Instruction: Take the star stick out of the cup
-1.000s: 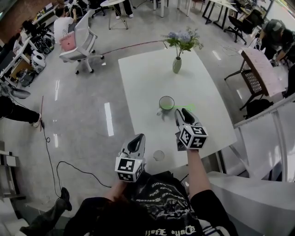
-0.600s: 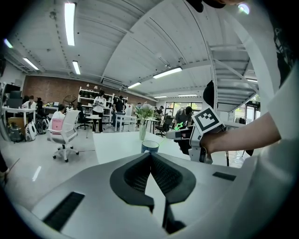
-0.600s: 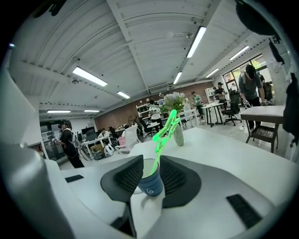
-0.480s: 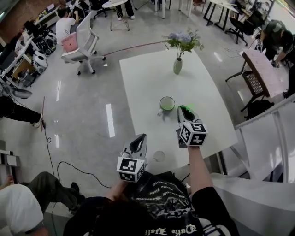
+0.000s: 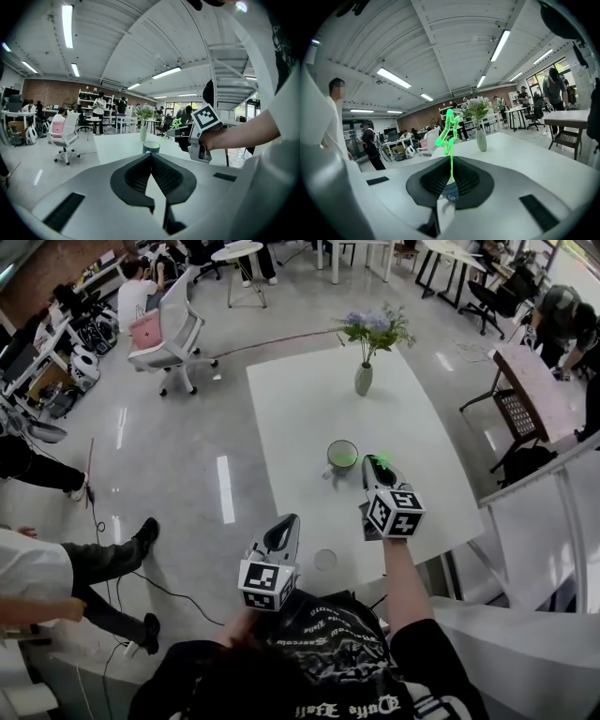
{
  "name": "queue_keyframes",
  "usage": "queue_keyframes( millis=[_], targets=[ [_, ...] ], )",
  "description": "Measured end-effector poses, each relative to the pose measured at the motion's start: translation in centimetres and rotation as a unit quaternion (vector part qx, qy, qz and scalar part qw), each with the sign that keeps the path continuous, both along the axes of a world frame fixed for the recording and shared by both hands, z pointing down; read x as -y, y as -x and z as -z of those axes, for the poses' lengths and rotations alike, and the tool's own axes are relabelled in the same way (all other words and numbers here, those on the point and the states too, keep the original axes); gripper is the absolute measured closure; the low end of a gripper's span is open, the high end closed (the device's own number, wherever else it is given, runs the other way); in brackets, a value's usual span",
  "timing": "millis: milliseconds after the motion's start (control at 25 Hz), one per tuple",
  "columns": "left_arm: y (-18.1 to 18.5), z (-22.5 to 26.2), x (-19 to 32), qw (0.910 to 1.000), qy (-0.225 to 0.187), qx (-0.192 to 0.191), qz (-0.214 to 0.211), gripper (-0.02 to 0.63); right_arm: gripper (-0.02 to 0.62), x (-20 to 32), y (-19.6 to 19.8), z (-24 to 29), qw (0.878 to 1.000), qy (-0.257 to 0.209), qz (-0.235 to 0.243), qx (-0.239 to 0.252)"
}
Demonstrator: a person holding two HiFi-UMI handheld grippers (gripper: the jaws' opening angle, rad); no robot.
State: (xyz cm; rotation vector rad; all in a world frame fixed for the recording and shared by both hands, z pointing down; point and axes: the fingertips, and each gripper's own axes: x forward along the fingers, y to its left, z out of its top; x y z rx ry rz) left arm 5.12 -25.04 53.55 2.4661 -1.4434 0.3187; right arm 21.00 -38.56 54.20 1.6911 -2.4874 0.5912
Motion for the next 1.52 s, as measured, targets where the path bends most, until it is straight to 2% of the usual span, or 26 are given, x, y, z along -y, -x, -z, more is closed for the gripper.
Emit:
queue_keyframes(
  millis=[360,680,880,1000,1160,1320,1520],
  targets=[
    [0.6,0.1,-1.0,1.0000,0.000,-0.005,0.008,0.586,0.577,-2.2,-0.4,3.8,0.998,-0.057,0.004,0.003],
    [1.4,0.8,-1.8,0.9998,-0.006,-0.013,0.014,0.586,0.577,-6.8,-2.0,7.8,0.995,-0.103,-0.008,0.010],
    [2.7,1.0,-2.4,0.9995,-0.009,-0.017,0.026,0.586,0.577,-10.5,-3.2,9.0,0.992,-0.121,-0.028,0.037],
    [3.3,1.1,-2.7,0.9993,-0.011,-0.023,0.029,0.586,0.576,-12.7,-3.6,9.5,0.991,-0.125,-0.036,0.040],
    [3.5,1.0,-3.7,0.9993,-0.014,-0.023,0.028,0.586,0.576,-15.5,-3.7,8.7,0.992,-0.125,-0.031,0.010],
    [3.2,0.5,-4.3,0.9994,-0.010,-0.023,0.022,0.586,0.576,-17.8,-4.0,6.1,0.994,-0.095,-0.045,0.011],
    [2.1,0.2,-5.1,0.9996,-0.005,-0.026,0.003,0.586,0.575,-20.2,-4.2,3.7,0.997,-0.058,-0.056,-0.012]
  ],
)
